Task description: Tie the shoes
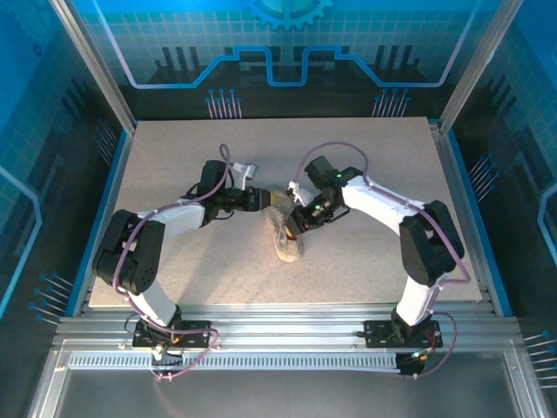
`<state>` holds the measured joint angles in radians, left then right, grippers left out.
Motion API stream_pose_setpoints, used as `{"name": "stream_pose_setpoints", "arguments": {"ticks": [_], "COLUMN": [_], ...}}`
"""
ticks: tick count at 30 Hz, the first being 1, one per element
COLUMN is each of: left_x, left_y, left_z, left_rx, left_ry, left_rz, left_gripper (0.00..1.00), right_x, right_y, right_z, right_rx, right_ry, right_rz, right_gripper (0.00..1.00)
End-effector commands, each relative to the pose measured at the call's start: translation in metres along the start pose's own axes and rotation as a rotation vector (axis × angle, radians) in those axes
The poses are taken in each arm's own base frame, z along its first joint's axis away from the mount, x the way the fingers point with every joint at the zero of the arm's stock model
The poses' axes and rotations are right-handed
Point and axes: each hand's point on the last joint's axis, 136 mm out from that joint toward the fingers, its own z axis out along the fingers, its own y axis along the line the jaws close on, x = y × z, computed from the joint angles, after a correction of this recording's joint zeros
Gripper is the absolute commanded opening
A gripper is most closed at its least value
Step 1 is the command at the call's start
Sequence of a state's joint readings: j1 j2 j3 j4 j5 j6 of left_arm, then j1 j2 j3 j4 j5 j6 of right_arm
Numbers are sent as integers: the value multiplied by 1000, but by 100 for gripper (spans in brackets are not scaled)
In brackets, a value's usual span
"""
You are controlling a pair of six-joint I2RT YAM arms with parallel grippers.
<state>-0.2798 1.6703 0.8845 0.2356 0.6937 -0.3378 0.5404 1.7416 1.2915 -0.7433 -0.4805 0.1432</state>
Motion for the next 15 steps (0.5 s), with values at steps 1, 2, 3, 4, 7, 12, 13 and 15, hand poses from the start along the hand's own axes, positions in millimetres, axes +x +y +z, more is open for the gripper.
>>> {"name": "stream_pose_setpoints", "arguments": {"ticks": [1,2,3,4,7,12,13,15], "left_x": [4,5,7,9,16,25,27,30], "left_y": [-7,-9,-12,-16,-29,-41,-44,-48], "left_z": [3,3,3,4,9,23,26,31], "left_rx": [4,2,0,-2,-13,-18,-8,11], "left_ry": [63,76,94,112,163,280,301,331], "left_rz": [54,70,96,129,248,326,332,354], "left_gripper": [37,37,36,36,35,35,35,36], "right_x": [-8,-5,-1,4,19,41,43,45], "right_y": [-17,-20,-22,-23,-25,-15,-9,4], "right_z": [-37,-41,-44,-46,-46,-29,-23,-12], "right_rx": [168,197,219,250,327,342,326,298], "right_ry": [-144,-166,-186,-209,-262,-335,-344,-354], "right_rz": [106,144,178,201,266,358,357,347], "right_gripper": [37,36,36,35,34,34,34,37]}}
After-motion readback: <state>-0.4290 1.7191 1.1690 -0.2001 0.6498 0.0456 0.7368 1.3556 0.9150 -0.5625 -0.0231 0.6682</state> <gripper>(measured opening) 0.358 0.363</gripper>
